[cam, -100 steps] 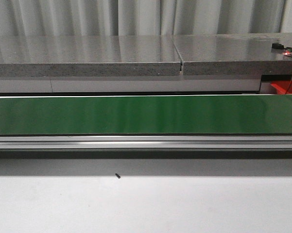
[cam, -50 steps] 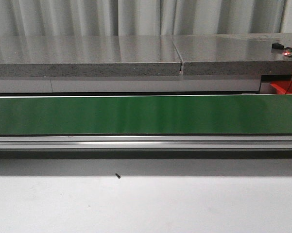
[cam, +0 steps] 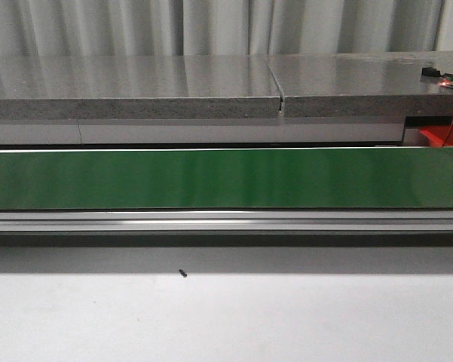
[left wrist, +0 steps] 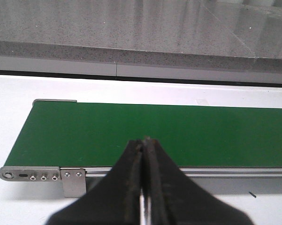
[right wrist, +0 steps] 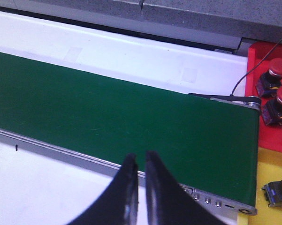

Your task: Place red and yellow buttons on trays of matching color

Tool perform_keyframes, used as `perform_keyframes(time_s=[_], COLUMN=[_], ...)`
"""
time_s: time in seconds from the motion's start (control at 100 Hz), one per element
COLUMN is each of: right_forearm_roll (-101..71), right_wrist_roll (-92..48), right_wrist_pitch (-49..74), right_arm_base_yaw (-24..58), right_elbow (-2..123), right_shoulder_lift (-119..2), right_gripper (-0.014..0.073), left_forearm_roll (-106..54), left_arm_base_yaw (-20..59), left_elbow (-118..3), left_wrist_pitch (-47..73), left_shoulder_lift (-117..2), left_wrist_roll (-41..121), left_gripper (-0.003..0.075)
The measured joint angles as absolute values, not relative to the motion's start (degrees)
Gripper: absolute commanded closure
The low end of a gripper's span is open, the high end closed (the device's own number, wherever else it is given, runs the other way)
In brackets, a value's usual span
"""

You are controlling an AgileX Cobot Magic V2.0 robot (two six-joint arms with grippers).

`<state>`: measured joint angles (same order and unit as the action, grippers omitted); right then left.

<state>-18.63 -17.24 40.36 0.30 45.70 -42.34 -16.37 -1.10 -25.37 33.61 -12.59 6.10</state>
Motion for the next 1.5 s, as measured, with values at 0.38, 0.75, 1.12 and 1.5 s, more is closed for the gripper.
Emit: perform_keyframes(time_s=[0.38,0.75,1.12,1.5], right_forearm_roll=[-18.53,-18.53,-17.77,-14.9], right_wrist_roll=[-17.34,-17.34,-17.34,-16.24], right_wrist_pitch=[40.45,40.57,31.49,15.5], right_arm_base_yaw=[0.39,0.39,1.14,1.19], right_elbow=[45.7,45.7,41.23,19.37], right_shoulder_lift=[-42.23,-42.13,-37.08,-18.04], right_gripper=[0.0702,0.0702,0.0702,0.0702], left_forearm_roll=[-16.37,-16.37,-16.37,-16.37], left_arm_base_yaw=[-1.1,-1.1,-1.1,-1.1], left_elbow=[-25.37,-25.37,-25.37,-25.37], left_wrist_pitch=[33.61,33.61,33.61,33.61], left_shoulder_lift=[-12.59,-12.59,-12.59,-12.59], left_wrist_roll=[6.1,6.1,6.1,6.1], left_gripper=[0.0741,0.0741,0.0741,0.0741])
